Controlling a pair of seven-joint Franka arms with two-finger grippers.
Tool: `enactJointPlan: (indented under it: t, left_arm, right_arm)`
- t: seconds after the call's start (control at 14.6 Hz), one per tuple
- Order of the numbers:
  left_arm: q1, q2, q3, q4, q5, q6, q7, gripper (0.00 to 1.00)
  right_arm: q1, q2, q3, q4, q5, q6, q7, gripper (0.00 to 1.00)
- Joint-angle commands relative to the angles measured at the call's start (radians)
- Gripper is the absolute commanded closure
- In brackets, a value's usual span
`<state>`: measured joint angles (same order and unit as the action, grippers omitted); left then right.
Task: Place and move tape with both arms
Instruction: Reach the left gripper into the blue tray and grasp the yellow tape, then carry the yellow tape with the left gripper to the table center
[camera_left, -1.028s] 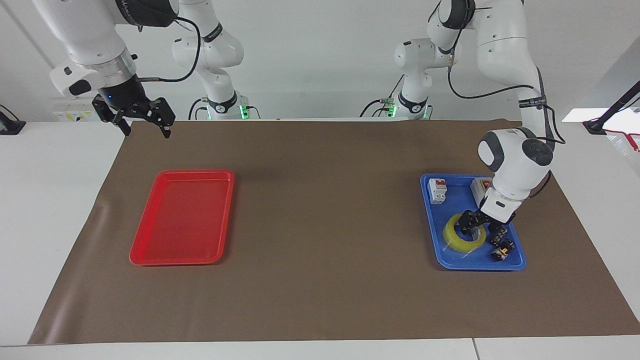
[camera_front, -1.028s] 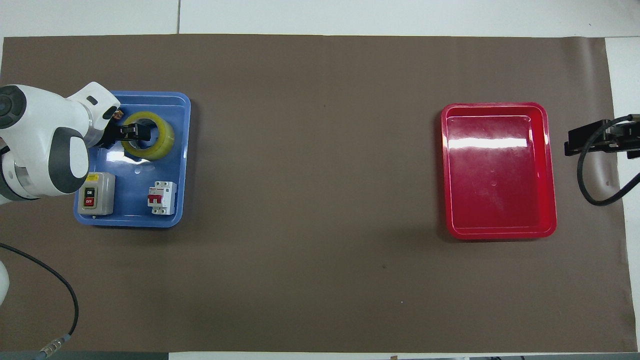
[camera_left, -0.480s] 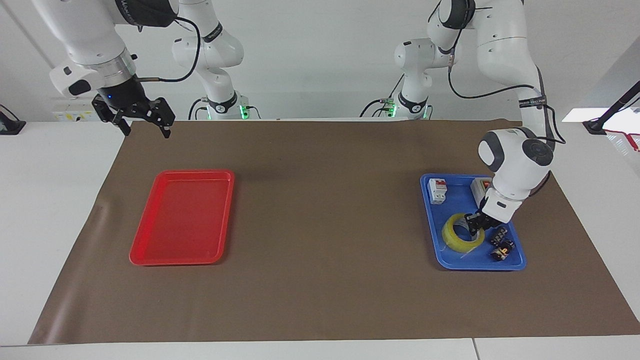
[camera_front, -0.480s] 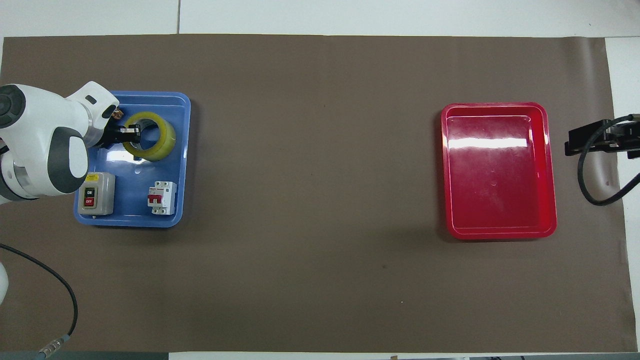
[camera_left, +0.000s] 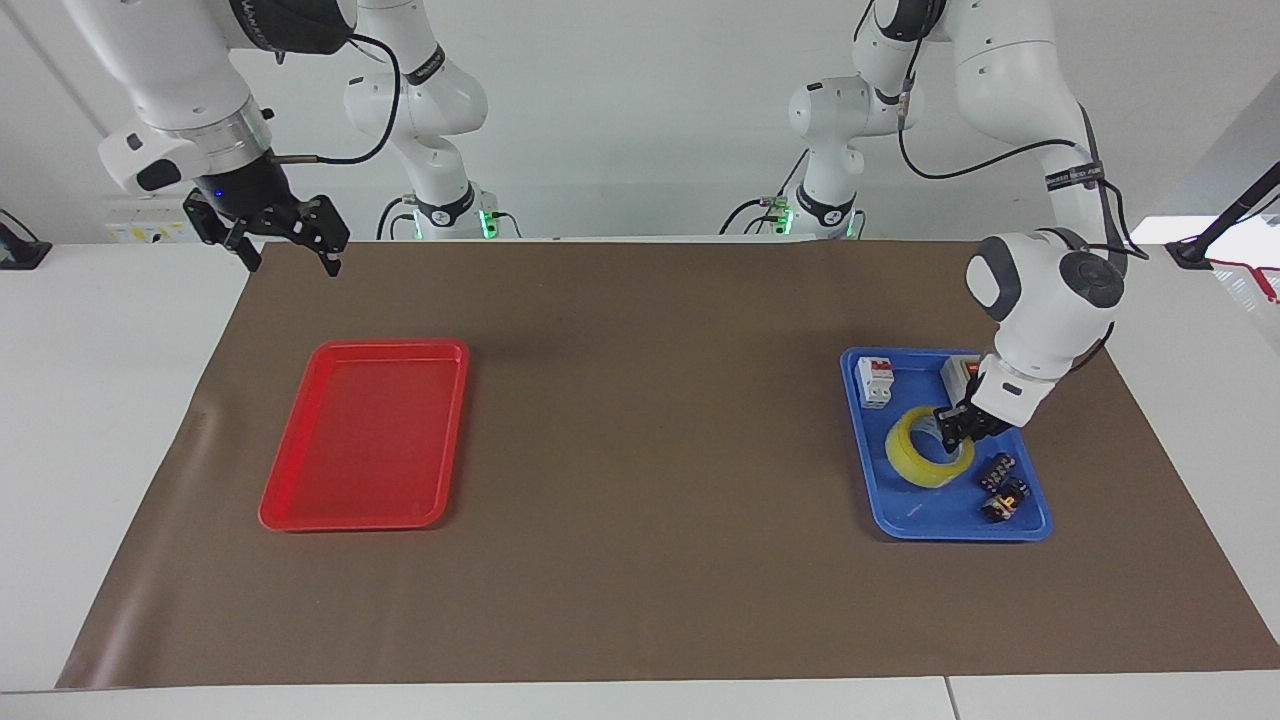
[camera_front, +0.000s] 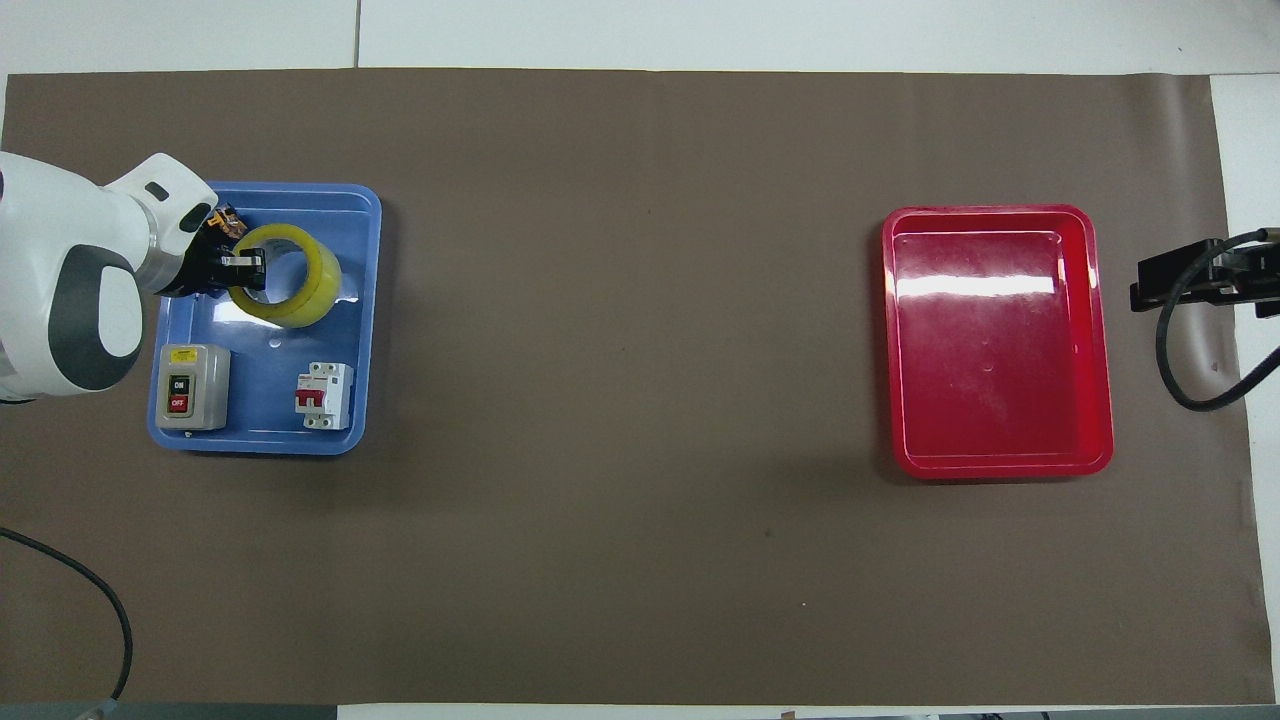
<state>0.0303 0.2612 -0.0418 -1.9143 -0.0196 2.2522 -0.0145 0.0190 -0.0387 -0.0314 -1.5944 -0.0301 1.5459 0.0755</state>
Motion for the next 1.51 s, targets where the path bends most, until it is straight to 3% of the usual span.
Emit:
enactJointPlan:
  t: [0.0,0.75,0.89,1.23,1.44]
  left_arm:
    - [-0.032,-0.066,-0.001,-0.005,0.015,-0.071,-0.053,1.00]
    - [-0.443,-0.063,0.000,-0.020,0.016,-0.034,-0.617,1.00]
    - [-0.493,-0.037,0.002,-0.019,0.021,0.035,-0.718,1.00]
    - [-0.567,0.052,0.000,0.007,0.200,0.119,-0.929,1.00]
    - [-0.605,0.104,0.002,0.044,0.205,0.129,-0.949,1.00]
  right_arm:
    - [-0.011,-0.015,0.004,-0.012,0.006,0.000,-0.011,0.00]
    - [-0.011,-0.013,0.004,-0.013,0.006,-0.001,-0.011,0.00]
    - [-0.013,-0.015,0.004,-0.013,0.007,0.000,-0.011,0.00]
    - [-0.011,-0.015,0.004,-0.013,0.006,-0.001,-0.011,0.00]
    - [-0.011,-0.015,0.004,-0.013,0.007,0.000,-0.011,0.00]
